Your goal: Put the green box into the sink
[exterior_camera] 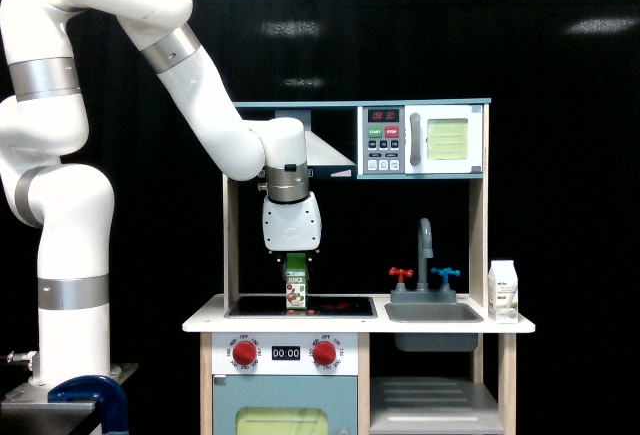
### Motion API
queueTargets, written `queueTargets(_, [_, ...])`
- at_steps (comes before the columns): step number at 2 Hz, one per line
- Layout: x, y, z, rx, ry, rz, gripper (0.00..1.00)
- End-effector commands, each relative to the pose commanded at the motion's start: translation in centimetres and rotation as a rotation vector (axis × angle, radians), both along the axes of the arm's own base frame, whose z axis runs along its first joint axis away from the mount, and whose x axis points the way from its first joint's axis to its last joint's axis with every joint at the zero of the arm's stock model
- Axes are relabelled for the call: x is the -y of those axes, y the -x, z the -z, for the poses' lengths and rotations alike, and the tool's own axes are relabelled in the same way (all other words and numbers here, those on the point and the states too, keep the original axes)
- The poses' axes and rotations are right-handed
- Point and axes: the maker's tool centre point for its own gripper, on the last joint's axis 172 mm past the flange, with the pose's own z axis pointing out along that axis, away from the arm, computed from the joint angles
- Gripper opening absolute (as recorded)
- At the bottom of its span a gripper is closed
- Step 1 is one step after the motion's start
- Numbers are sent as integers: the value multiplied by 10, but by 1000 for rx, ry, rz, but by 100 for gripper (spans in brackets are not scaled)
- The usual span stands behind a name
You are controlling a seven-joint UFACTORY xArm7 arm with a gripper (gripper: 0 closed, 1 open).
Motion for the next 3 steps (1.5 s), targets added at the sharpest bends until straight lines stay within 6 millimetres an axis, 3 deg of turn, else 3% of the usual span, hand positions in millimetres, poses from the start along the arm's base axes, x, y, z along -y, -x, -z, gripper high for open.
queueTargets(1, [60,-80,-46,0,0,0,0])
queueTargets(2, [52,-179,-29,0,0,0,0])
queueTargets(3, [45,-224,-31,0,0,0,0])
